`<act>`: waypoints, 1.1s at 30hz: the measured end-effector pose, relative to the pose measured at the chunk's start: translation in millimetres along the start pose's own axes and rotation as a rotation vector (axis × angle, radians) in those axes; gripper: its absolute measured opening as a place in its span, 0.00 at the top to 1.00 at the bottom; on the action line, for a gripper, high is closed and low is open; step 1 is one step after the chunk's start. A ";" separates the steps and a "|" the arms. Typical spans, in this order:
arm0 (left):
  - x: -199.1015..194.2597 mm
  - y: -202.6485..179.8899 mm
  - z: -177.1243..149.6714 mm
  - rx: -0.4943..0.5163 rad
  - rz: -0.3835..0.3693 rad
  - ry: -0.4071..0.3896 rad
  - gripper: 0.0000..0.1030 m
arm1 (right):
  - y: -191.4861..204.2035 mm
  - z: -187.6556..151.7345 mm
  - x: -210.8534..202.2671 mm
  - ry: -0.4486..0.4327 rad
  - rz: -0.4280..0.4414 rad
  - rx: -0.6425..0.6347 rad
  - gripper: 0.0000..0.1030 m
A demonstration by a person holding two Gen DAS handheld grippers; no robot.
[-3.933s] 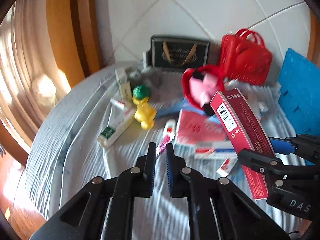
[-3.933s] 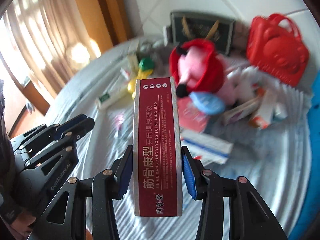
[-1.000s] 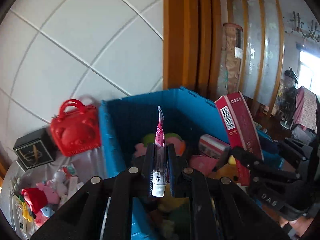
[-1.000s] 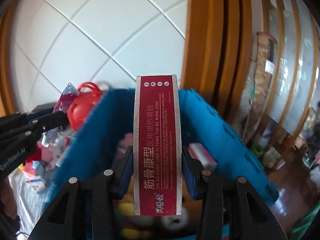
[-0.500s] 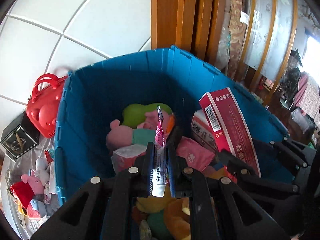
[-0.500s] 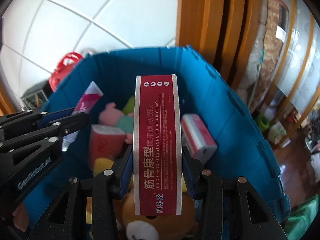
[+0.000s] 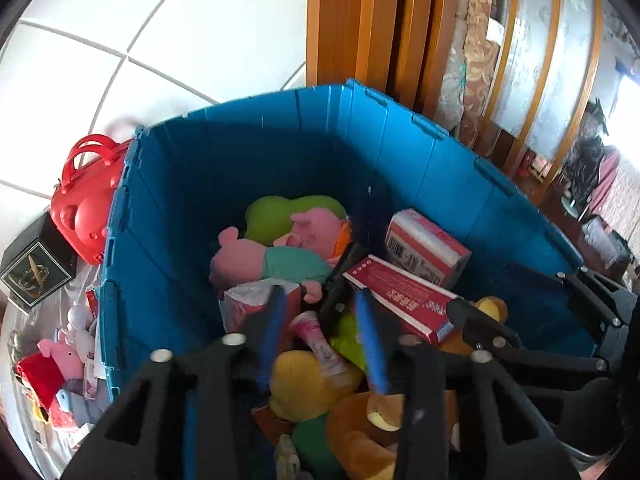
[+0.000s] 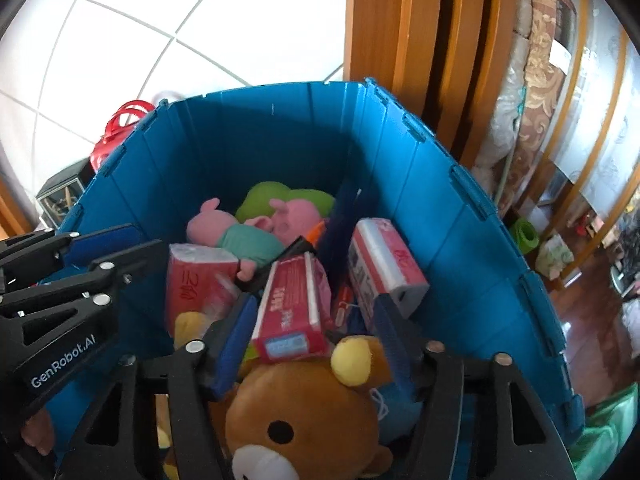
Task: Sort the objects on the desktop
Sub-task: 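Open both tools to drop the tube and red box into the bin, then withdraw both tools from the bin back toward the pile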
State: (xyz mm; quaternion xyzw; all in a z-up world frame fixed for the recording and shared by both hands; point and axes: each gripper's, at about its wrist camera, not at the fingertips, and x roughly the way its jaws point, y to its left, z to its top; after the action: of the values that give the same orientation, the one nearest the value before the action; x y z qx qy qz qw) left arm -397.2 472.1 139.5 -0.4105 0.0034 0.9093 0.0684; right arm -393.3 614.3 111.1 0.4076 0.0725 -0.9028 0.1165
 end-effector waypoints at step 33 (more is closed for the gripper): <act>-160.0 150.7 -129.4 -0.185 0.098 -0.427 0.52 | 154.0 -40.0 -121.5 -0.413 0.232 -0.094 0.00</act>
State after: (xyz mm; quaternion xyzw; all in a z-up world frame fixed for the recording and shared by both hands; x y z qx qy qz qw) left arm -215.3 295.2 165.7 -0.2128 -0.0746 0.9741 -0.0147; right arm -245.2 493.5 170.7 0.2138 0.0418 -0.9433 0.2504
